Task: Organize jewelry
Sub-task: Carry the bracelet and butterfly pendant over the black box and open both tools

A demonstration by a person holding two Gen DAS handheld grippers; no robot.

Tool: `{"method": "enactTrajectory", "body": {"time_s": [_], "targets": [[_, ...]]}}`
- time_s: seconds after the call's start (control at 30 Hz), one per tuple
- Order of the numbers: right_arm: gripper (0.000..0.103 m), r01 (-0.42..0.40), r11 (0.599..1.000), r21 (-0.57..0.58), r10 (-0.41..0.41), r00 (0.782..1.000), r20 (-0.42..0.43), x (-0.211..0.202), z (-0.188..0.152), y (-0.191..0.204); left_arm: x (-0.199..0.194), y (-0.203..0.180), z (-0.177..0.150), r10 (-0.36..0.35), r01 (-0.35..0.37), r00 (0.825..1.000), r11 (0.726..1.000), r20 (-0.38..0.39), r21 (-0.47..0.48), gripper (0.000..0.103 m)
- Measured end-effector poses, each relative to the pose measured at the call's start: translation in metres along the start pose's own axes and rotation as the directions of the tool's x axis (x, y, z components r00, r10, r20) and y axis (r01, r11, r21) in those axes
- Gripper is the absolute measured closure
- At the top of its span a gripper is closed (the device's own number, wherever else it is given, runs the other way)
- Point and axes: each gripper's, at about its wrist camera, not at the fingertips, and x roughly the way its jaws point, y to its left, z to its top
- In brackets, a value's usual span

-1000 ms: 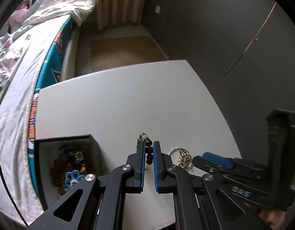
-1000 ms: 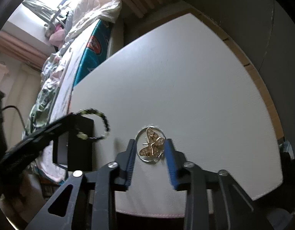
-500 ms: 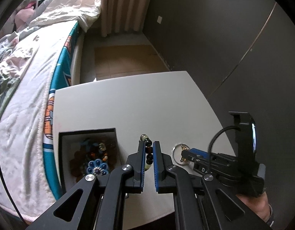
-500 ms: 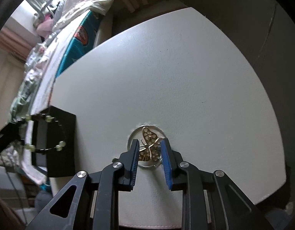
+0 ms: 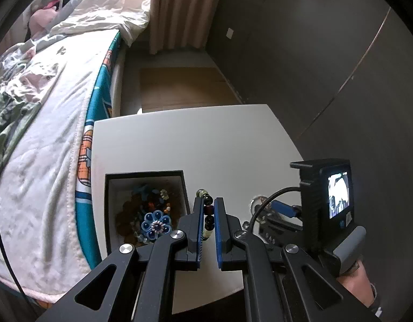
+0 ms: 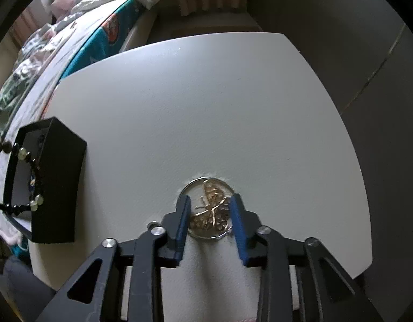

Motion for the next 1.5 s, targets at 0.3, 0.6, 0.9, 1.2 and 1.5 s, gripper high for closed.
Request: {"method": "enactTrajectory", "body": {"time_s": [0.3, 0.6, 0.9, 1.2, 1.5], "targets": [[0.089, -0.192, 0.979, 0.069, 0.189, 0.981, 0.046, -0.019, -0.003, -0.012, -0.024, 0.018, 0.000, 0.000, 0.001, 0.999, 1.000, 0.044, -0.026, 0.096], [0.089, -0.330, 0.944, 0.003, 0.328, 0.937, 0.119, -0.045, -0.005, 0.013, -0.025, 0.037, 0.000, -0.001, 0.002, 0.999, 0.999, 0.032, -0.047, 0.096], [0.089, -0.419, 0.904, -0.080, 0.427, 0.891, 0.157, -0.066, 0.009, 0.057, -0.022, 0.058, 0.001, 0.016, -0.017, 0.999, 0.998, -0.028, -0.063, 0.083], [0.089, -0.503, 0.850, -0.157, 0.523, 0.840, 0.145, -0.076, 0.015, 0.106, -0.045, 0.089, 0.002, 0.044, -0.038, 0.998, 0.990, 0.036, -0.132, 0.042], [0.026, -0.481, 0.869, -0.113, 0.493, 0.828, 0.266, -0.087, 0.000, 0.078, -0.047, 0.096, -0.002, 0.010, 0.002, 0.997, 0.988, 0.072, -0.155, 0.034]]}}
